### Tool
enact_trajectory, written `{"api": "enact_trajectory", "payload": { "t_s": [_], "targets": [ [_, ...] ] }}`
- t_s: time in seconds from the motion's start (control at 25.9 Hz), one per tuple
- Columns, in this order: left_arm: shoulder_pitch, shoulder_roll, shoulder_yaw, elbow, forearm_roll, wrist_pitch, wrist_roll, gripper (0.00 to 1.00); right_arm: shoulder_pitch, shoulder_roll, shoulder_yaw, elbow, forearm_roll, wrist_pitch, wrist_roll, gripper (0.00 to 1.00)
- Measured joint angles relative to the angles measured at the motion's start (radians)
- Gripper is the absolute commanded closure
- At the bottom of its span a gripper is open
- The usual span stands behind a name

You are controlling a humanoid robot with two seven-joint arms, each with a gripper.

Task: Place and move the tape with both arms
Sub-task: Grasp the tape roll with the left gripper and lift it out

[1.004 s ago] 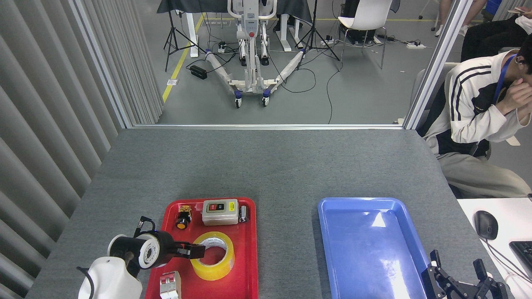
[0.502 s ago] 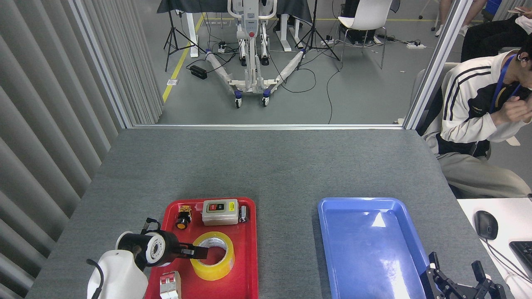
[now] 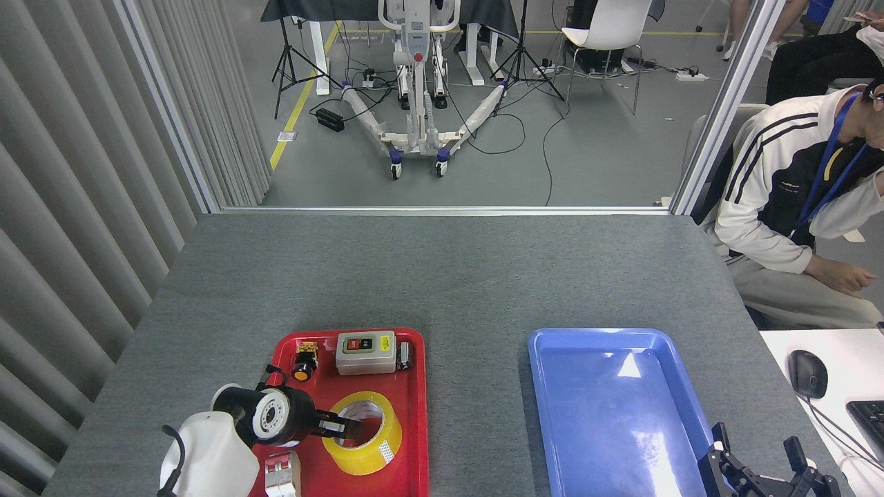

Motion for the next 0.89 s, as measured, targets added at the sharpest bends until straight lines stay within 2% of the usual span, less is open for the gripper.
{"api": "enact_trajectory", "payload": {
  "t_s": [0.15,0.35,0.42,0.62,0.89],
  "targets": [
    [-0.012,-0.009,0.019,-0.029,0.147,-0.103,0.018,1.00,0.000,0.002,0.002,-0.004,0.000,0.000,0.000,0.00],
    [-0.007,-0.060,0.038,-0.069,0.353,-0.396,0.073,1.00,0.002,0.001,0.002,-0.025,0.000,-0.009,0.003,0.00],
    [0.009,-0.088,0.040,-0.060,0.407,-0.476,0.087,1.00,0.002,-0.002,0.002,-0.029,0.000,-0.025,0.004,0.00],
    [0.035,-0.162,0.038,-0.040,0.447,-0.537,0.108,1.00,0.004,-0.025,0.005,-0.034,-0.003,-0.127,-0.007,0.00],
    [0.040,-0.201,0.032,-0.036,0.454,-0.545,0.109,1.00,0.034,-0.089,0.006,-0.035,-0.014,-0.486,-0.045,0.00]
  ]
}}
